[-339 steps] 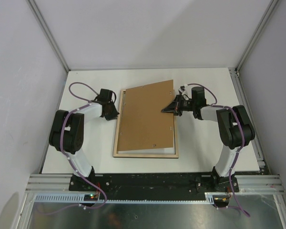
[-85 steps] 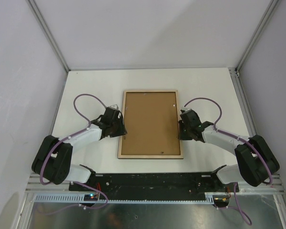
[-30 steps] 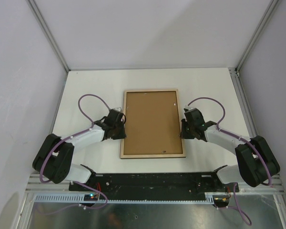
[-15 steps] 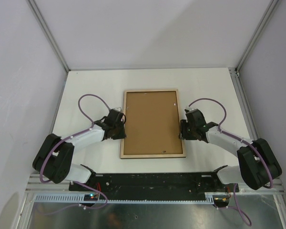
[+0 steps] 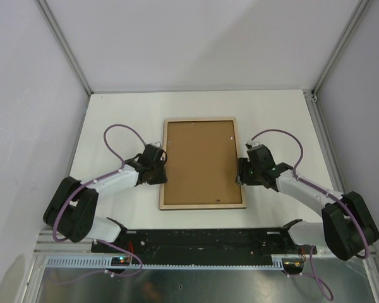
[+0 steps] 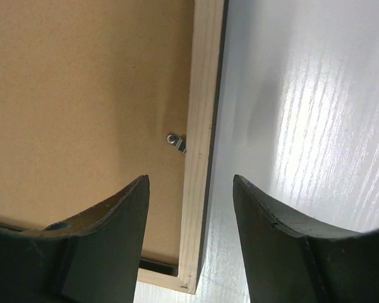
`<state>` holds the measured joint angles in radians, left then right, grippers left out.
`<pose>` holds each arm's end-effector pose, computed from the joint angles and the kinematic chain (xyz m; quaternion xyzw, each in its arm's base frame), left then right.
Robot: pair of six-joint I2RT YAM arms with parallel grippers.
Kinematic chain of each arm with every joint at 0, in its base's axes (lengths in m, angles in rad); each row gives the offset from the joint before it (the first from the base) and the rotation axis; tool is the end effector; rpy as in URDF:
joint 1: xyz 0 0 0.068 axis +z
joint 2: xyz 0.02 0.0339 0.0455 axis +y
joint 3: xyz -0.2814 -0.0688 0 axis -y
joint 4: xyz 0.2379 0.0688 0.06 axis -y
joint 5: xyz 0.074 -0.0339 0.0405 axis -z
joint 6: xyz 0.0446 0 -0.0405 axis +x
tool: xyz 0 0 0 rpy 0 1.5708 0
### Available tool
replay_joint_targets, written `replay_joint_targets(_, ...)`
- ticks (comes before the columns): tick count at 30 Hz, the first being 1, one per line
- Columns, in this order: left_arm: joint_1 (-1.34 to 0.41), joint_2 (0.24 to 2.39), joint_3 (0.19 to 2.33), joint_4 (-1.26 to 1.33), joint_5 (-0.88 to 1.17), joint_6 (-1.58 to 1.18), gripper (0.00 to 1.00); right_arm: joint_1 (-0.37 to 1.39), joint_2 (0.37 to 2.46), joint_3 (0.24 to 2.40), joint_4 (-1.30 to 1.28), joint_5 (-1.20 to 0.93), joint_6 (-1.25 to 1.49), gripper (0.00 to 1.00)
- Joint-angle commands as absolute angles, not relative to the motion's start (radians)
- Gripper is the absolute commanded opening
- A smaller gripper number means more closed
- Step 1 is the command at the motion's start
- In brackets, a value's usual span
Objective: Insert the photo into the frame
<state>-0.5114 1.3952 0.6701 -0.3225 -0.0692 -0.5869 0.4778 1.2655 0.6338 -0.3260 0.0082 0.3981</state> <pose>0.2177 -0.1186 0.1751 -0.0454 0.9644 -0.1064 0.2379 0.2054 0.1059 0.1928 -0.0367 0.9527 0.1244 0.2749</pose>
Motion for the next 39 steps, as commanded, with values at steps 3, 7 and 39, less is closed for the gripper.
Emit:
replay_joint_targets(3,-0.518,1.357,0.708,-0.348,-0.092,-0.591,0.37,0.510,1.223,0.652,-0.342,0.098,0.438,0.61)
replay_joint_targets(7,-0.515,1.326,0.708,-0.352,-0.099,-0.602,0.39,0.466,1.248,0.698,-0.317,0.085,0.438,0.61)
replay_joint_targets(39,-0.278,1.591,1.102,-0.347,0.040,-0.609,0.40,0.341,1.993,1.336,-0.144,0.170,0.315,0.58)
